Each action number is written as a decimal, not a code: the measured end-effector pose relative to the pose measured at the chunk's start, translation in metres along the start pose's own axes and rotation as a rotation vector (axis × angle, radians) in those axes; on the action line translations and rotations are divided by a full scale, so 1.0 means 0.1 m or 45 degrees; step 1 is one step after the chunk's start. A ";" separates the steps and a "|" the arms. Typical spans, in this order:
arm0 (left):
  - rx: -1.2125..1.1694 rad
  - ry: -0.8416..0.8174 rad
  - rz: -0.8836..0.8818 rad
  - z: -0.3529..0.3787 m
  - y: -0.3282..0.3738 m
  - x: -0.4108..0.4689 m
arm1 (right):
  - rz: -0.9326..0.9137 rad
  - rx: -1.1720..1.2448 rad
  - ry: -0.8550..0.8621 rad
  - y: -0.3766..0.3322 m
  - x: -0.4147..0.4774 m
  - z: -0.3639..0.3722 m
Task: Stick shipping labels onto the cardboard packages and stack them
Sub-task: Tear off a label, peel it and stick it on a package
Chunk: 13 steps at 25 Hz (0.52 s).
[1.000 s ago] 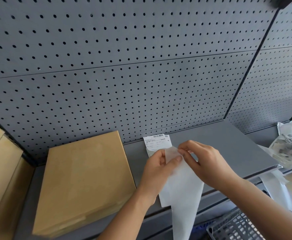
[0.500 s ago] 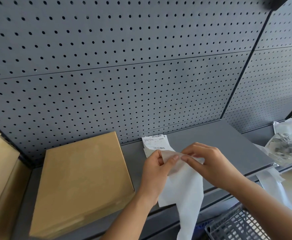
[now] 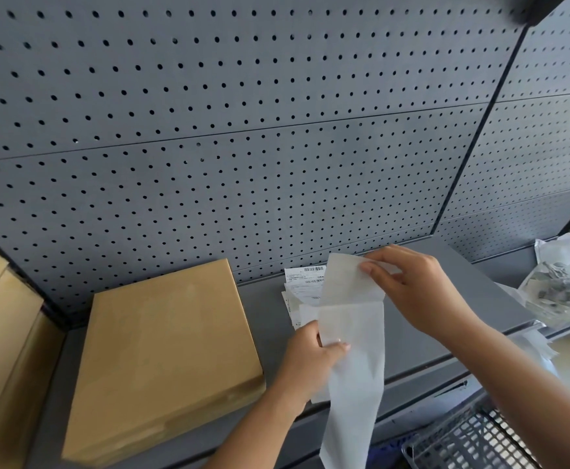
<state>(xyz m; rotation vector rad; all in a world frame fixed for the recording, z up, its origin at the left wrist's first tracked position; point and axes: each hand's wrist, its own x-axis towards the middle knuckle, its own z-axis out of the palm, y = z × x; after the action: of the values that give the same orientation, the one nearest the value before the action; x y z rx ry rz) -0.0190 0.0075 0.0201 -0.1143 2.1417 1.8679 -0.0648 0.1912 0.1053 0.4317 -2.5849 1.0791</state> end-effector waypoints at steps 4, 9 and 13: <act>-0.173 -0.029 0.001 -0.02 0.12 -0.02 | -0.035 0.010 -0.019 -0.02 -0.01 0.00; -0.416 0.109 0.108 -0.04 0.32 0.04 | -0.087 0.071 -0.057 -0.02 -0.12 0.01; -0.392 0.223 0.133 0.00 0.27 0.09 | -0.093 0.060 -0.039 -0.04 -0.15 -0.02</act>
<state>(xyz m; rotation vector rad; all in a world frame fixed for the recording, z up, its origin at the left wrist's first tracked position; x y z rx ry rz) -0.0340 0.0126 0.0440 -0.2435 1.9833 2.3168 -0.0493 0.1919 0.1037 0.5533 -2.5532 1.1191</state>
